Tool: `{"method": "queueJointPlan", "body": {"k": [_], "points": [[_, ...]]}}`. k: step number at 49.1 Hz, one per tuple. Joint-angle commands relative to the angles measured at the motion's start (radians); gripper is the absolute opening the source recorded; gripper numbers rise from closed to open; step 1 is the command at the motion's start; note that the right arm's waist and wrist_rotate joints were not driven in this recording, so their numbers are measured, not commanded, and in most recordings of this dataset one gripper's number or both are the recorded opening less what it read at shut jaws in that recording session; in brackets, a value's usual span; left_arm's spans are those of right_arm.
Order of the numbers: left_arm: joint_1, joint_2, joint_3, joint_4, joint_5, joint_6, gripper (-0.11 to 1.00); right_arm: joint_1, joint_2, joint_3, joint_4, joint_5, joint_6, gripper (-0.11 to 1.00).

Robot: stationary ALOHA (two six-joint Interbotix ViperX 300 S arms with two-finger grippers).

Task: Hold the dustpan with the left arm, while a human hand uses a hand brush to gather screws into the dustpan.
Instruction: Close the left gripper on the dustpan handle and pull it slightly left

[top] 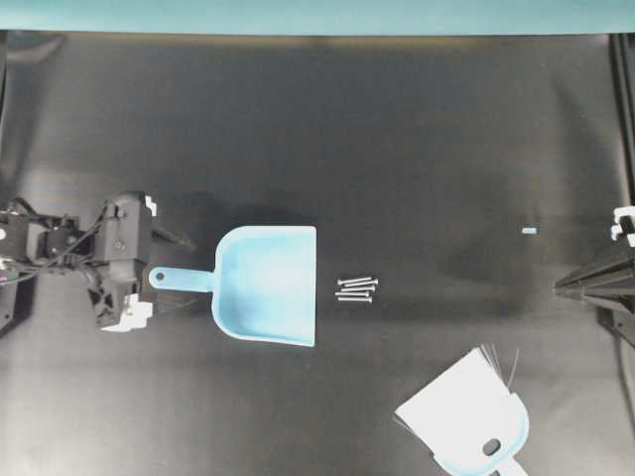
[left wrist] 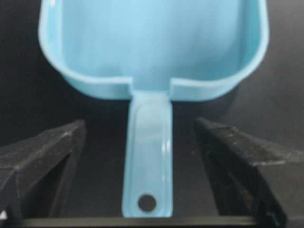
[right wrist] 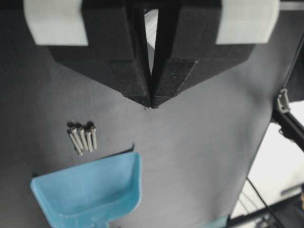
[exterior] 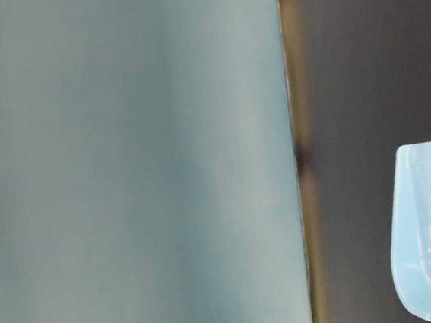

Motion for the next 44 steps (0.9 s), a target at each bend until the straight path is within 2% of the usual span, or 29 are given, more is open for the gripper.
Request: {"method": "queueJointPlan", "body": {"k": [1, 15, 33, 38, 44], "points": [[0.005, 0.04, -0.009, 0.005, -0.071, 0.006, 0.9, 0.0, 0.005, -0.012, -0.005, -0.002, 0.0, 0.0], [-0.002, 0.166, -0.035, 0.003, -0.163, 0.011, 0.91, 0.0, 0.003, -0.012, -0.006, 0.011, 0.002, 0.0], [-0.006, 0.183, -0.058, 0.005, -0.152, 0.002, 0.88, 0.0, 0.003, -0.012, -0.006, 0.017, 0.002, 0.0], [-0.014, 0.184, -0.071, 0.005, -0.118, -0.005, 0.75, 0.0, 0.003, -0.012, -0.005, 0.017, 0.0, 0.0], [-0.026, 0.184, -0.077, 0.005, -0.091, -0.003, 0.4, 0.0, 0.005, -0.009, -0.005, 0.032, 0.0, 0.0]]}}
